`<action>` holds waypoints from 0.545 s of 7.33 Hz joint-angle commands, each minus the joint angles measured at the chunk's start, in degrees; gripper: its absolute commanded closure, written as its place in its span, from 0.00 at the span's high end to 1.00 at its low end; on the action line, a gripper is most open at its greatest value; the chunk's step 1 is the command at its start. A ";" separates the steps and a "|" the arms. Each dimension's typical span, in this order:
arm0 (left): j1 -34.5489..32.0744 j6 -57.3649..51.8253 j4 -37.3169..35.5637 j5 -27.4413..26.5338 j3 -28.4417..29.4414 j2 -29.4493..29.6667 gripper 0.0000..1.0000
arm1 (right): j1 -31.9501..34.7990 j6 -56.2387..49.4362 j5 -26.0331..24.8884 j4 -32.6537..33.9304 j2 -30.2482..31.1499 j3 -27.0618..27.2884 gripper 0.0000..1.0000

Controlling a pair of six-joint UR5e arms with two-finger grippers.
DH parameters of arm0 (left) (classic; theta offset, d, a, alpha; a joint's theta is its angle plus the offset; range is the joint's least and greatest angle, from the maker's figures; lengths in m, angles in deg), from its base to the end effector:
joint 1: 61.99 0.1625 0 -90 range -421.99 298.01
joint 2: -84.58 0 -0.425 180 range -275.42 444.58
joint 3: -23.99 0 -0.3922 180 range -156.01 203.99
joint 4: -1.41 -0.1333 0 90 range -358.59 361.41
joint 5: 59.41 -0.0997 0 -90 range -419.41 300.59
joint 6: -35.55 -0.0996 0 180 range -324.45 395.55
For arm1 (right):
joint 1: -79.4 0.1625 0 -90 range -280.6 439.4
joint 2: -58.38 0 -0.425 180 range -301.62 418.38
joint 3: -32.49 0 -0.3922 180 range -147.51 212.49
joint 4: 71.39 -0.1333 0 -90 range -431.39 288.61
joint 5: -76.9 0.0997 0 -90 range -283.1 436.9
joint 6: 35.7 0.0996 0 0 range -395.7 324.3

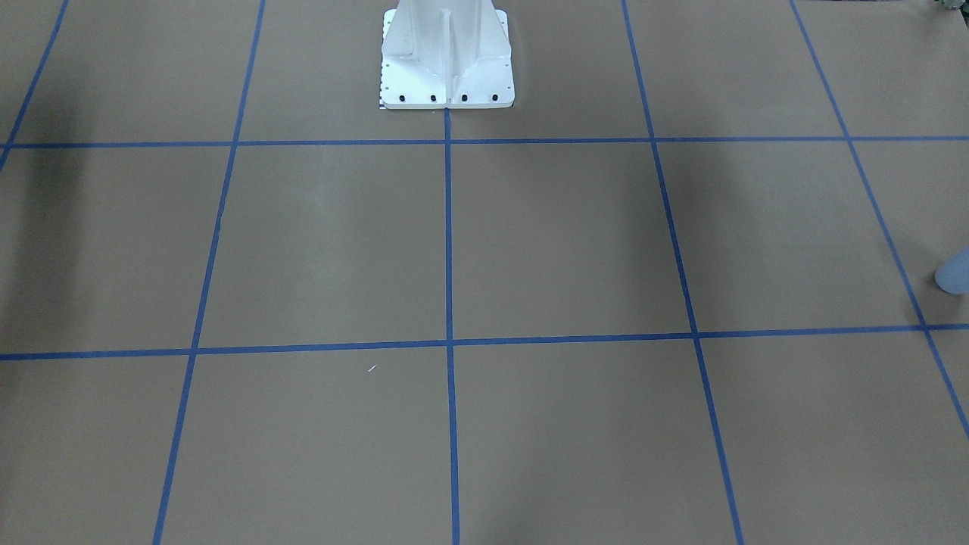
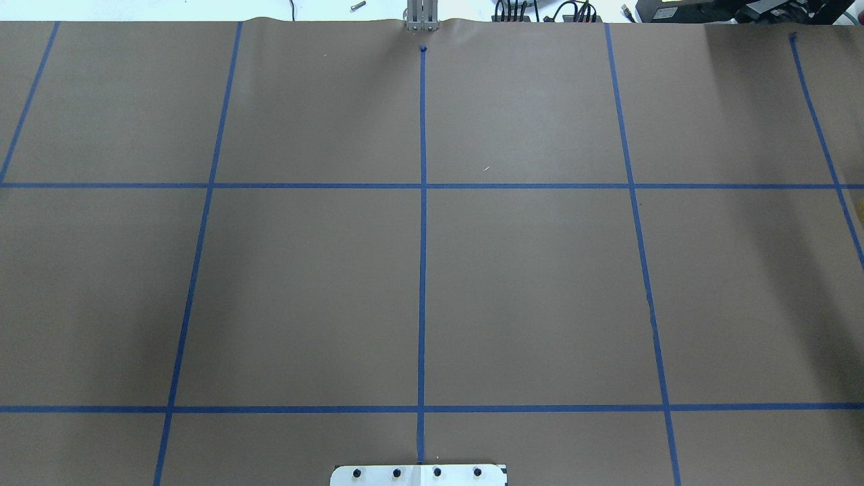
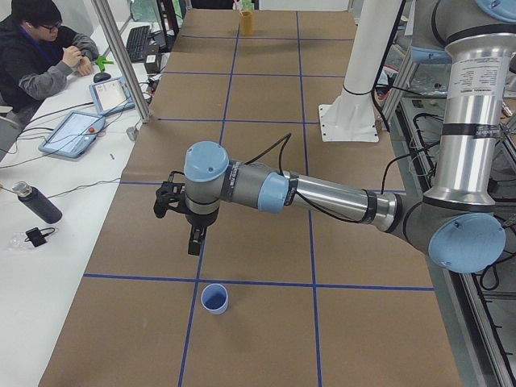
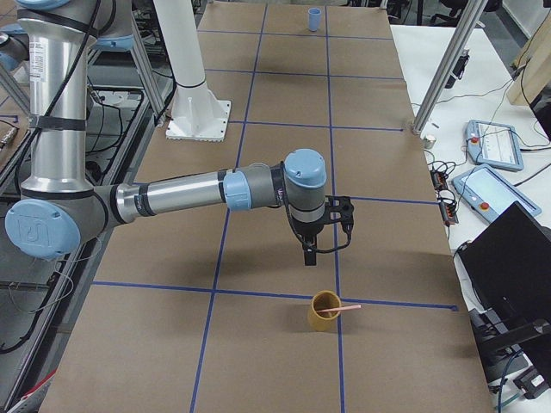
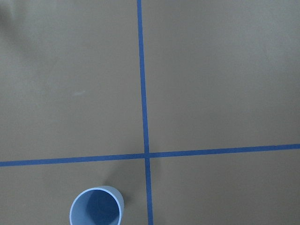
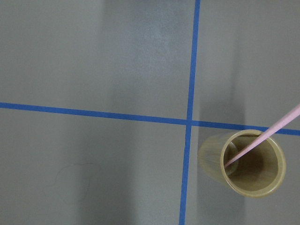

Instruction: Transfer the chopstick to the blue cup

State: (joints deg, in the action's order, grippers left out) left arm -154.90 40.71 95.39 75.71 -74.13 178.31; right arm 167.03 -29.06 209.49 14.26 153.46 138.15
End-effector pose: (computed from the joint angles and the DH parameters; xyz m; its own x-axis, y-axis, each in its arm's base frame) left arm -0.0894 -0.5227 0.5465 0.7072 0.0702 -0.7035 0.1129 0.9711 0.2104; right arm 0.0467 -0.4655 0.5590 0.7281 -0.0916 0.6793 -0.0445 0.9826 0.1803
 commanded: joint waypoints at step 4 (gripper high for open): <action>4.05 -0.23 7.61 -0.56 1.95 -3.72 0.98 | -11.92 22.99 -0.40 -17.18 2.22 0.49 1.00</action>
State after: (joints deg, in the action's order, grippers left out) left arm -152.06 40.54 101.55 75.37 -72.97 176.22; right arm 160.13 -15.51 210.00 -2.18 155.93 136.45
